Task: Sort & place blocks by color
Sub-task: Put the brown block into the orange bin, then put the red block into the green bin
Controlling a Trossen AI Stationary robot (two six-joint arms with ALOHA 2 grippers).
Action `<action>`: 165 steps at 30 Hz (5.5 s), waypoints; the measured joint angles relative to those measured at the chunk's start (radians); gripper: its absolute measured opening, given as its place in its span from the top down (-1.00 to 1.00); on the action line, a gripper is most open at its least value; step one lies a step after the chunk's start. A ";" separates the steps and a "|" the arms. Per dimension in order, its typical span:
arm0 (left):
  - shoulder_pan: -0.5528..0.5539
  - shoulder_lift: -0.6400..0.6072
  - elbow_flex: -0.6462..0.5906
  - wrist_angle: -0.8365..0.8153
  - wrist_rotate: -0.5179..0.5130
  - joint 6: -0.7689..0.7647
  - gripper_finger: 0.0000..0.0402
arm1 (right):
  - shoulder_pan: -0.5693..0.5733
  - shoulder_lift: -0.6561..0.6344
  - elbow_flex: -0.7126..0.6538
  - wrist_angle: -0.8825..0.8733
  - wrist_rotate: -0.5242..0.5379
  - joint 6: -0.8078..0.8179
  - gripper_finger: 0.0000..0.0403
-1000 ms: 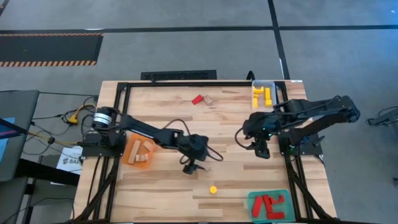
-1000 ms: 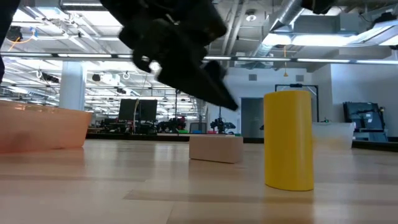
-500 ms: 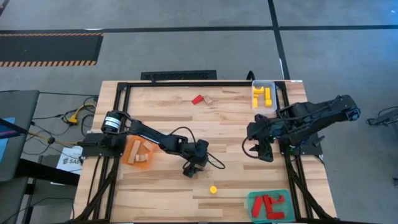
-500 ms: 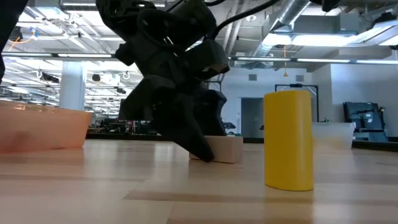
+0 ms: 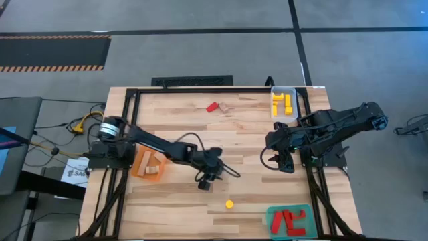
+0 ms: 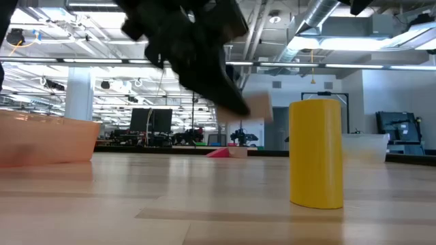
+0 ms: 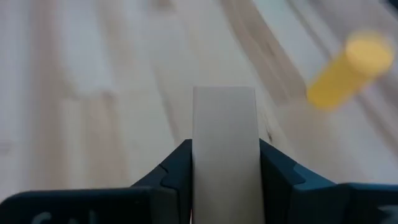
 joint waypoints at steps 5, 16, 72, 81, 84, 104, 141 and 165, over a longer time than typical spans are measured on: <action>0.000 -0.214 0.001 -0.233 -0.191 -0.097 0.51 | -0.001 0.000 0.000 0.000 0.022 -0.034 -0.19; -0.020 -0.633 -0.119 -1.010 -0.518 -0.966 0.51 | -0.001 0.000 0.000 0.014 0.103 -0.069 -0.19; 0.304 -0.659 -0.360 -0.315 -0.444 -0.674 -0.72 | -0.090 0.001 0.000 0.021 0.122 0.050 -0.19; 0.630 -0.254 -0.130 -0.196 -0.179 -0.494 -0.72 | -0.141 -0.001 0.000 -0.049 0.018 -0.096 -0.19; 0.661 -0.097 0.026 -0.242 -0.171 -0.448 -0.72 | -0.220 -0.010 0.000 -0.056 0.019 -0.222 -0.19; 0.693 0.390 0.611 -0.639 -0.172 -0.251 -0.72 | -0.716 -0.034 0.001 -0.005 -0.146 -0.644 -0.19; 0.686 0.276 0.665 -1.196 0.028 0.173 0.51 | -0.762 -0.033 0.000 0.095 -0.200 -0.473 -0.19; 0.536 -0.323 -0.017 0.098 0.916 -0.549 0.51 | -0.433 0.209 0.021 0.847 -0.410 -0.700 -0.19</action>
